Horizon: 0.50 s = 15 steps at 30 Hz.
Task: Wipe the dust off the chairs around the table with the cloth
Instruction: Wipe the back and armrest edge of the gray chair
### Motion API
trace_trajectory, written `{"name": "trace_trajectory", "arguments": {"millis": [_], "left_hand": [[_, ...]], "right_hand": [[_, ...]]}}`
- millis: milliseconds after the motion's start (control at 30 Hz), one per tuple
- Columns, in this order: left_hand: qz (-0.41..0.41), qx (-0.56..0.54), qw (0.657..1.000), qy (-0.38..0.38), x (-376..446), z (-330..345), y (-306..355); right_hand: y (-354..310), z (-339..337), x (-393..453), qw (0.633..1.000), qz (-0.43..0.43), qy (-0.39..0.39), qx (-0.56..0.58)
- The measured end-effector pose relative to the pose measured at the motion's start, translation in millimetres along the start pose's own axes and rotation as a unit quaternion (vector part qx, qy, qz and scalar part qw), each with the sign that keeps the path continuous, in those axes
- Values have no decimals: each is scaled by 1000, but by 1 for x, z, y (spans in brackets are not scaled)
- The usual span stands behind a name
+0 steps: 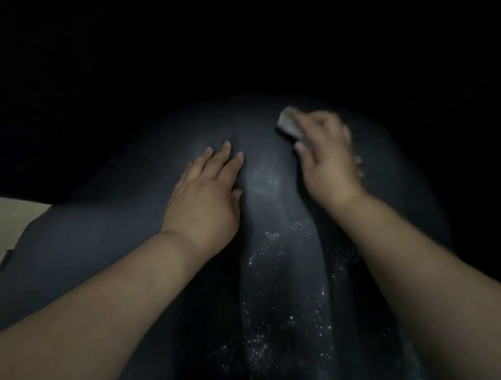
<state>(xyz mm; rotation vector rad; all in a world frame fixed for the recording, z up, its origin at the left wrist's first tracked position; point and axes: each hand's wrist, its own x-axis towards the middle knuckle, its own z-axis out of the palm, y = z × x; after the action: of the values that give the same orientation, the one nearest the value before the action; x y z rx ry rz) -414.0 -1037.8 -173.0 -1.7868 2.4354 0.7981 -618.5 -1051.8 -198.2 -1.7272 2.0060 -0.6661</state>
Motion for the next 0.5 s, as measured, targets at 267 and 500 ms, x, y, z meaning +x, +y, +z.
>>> {"name": "trace_trajectory", "arguments": {"millis": [267,500], "left_hand": [[28,43,998,-33,-10,-10,4],[42,44,997,-42,-24,5,21]], "right_hand": [[14,-38,-62,1000,15,9,22],[24,-33,-92,998,55,-2,-14]]}}
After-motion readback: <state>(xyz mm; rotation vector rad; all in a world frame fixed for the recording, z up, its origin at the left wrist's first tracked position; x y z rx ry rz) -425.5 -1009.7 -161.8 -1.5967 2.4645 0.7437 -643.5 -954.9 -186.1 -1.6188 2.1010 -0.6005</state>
